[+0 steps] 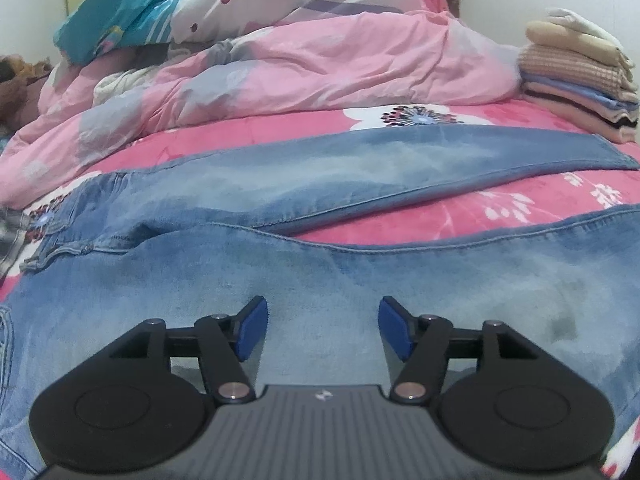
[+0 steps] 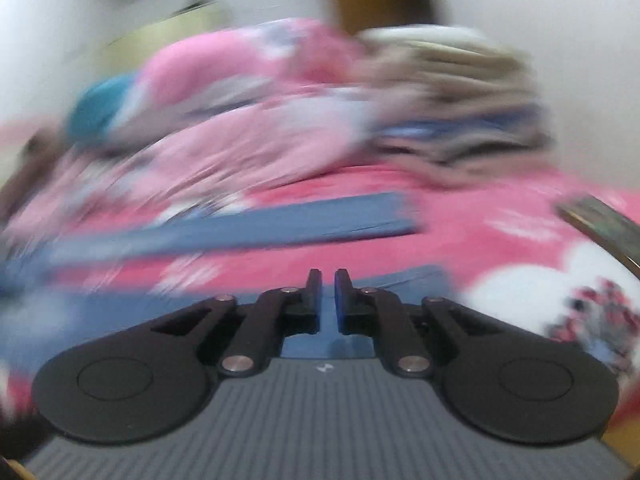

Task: Fold clothes

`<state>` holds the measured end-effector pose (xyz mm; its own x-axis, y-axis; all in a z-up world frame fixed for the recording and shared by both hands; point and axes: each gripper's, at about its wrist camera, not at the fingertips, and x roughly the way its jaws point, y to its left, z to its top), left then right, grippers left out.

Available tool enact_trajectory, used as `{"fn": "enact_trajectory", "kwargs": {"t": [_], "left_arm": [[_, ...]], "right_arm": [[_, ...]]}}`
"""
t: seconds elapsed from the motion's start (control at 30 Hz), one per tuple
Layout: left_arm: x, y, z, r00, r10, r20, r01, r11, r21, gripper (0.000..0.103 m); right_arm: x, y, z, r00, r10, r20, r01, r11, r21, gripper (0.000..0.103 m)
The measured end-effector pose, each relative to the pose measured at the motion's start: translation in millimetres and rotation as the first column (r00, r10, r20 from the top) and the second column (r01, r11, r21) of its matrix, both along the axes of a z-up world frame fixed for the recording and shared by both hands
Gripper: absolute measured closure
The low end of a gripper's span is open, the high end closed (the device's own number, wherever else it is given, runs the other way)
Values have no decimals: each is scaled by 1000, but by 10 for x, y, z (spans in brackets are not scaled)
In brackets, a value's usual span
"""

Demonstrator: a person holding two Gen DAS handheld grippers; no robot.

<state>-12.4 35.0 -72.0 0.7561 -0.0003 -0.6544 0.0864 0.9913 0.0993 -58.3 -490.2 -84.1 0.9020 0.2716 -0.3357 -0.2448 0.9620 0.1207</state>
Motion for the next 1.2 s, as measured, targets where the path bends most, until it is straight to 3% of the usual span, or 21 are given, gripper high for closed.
{"fn": "enact_trajectory", "kwargs": {"t": [0.1,0.13,0.23,0.33,0.4,0.5,0.63,0.7,0.77,0.9,1.0,1.13,1.2], "left_arm": [[11,-55,-19,1000,18,2,-18,1000,21,36],[15,-74,-25,1000,25,3,-25,999,28,36],[25,-136,-29,998,57,9,-57,997,44,34],[39,-164,-34,996,90,11,-91,995,39,32],[48,-182,-35,995,104,13,-104,994,42,30],[47,-199,-45,994,108,21,-109,993,45,29],[42,-144,-43,995,100,15,-100,995,7,27],[51,-100,-44,996,91,7,-90,996,-22,23],[54,-74,-42,997,77,0,-76,996,-46,18],[34,-53,-6,999,50,-12,-51,997,-59,15],[-79,9,95,999,44,13,-43,995,-88,15],[-318,101,183,997,32,66,-23,992,-125,12],[-378,119,149,997,32,63,-24,991,-128,11]], "right_arm": [[-159,97,-244,996,82,-29,-84,993,-83,94],[-229,5,-321,998,62,-15,-63,996,-63,94],[-414,-407,-428,998,-67,7,66,992,105,94],[-615,-728,-495,973,-230,-25,230,948,222,95],[-720,-854,-536,958,-283,-48,285,911,298,85],[-815,-863,-582,933,-350,-88,358,867,347,81],[-993,-830,-566,919,-368,-142,387,775,500,71],[-1105,-721,-456,915,-378,-140,391,753,530,53],[-1190,-585,-318,910,-388,-143,401,742,537,44],[-1309,-182,-16,928,-342,-146,365,768,526,31],[-1182,241,196,951,-272,-148,310,819,483,22],[-639,1104,379,974,-111,-197,168,938,304,22],[-346,1586,373,974,-42,-222,87,977,195,22]]}}
